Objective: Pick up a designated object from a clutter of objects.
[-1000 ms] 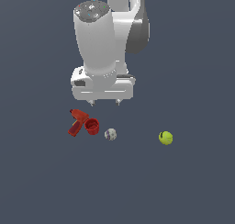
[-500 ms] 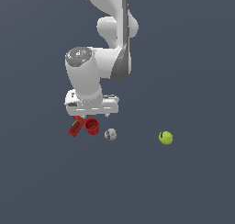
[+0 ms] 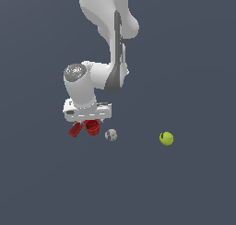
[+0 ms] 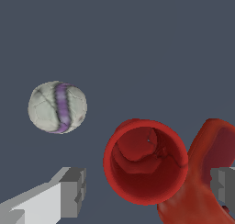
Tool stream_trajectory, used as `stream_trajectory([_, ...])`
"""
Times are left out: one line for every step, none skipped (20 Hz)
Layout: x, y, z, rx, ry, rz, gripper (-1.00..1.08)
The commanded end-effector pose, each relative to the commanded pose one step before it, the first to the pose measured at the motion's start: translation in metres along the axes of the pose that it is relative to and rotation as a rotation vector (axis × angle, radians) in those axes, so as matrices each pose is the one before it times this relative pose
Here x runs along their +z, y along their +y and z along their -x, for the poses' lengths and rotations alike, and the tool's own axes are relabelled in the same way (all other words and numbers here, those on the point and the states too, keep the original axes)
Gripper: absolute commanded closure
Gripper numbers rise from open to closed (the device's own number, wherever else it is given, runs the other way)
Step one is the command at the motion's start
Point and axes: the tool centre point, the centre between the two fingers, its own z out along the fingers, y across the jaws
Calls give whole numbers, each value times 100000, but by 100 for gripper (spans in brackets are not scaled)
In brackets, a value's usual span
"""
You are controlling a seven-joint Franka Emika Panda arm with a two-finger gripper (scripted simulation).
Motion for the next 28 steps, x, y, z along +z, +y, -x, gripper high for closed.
stream_trajectory([627,345,200,-460,147,194,-92])
stream_trajectory([130,62,48,-88,1,41,-92])
stream_trajectory([83,67,39,0,0,0,-92])
stream_trajectory([22,-13,1,-62,0,30,-92])
stream_trajectory([-113,-62,-14,168,-120,-70,-92])
stream_trajectory([35,1,1,0,0,0,-92])
stream_trajectory([104,2,4,0,0,0,-92])
stream_trajectory([173,3,7,0,0,0,-92])
stream_trajectory([241,4,9,0,0,0,-92])
stream_trajectory([309,6,13,0,0,0,-92])
stream_trajectory([375,7,16,0,0,0,-92])
stream_trajectory([440,8,19,0,0,0,-92])
stream_trajectory([502,9,21,0,0,0,-92])
stream_trajectory([520,-25,14,-61,57,51,-92])
stream_trajectory([535,12,16,0,0,0,-92])
stream_trajectory([470,12,9,0,0,0,-92])
stream_trajectory([403,13,1,0,0,0,-92])
stream_trajectory([311,-16,-15,-54,39,19,-92])
stream_trajectory([267,13,-12,0,0,0,-92])
stream_trajectory([203,12,-15,0,0,0,-92])
stream_trajectory([142,9,-14,0,0,0,-92])
stream_trajectory([83,6,-10,0,0,0,-92])
stream_trajectory([27,2,-4,0,0,0,-92])
stream_trajectory([0,0,0,0,0,0,108])
stream_trajectory([0,0,0,0,0,0,108])
stream_trajectory([0,0,0,0,0,0,108])
stream_trajectory([0,0,0,0,0,0,108])
stream_trajectory([0,0,0,0,0,0,108])
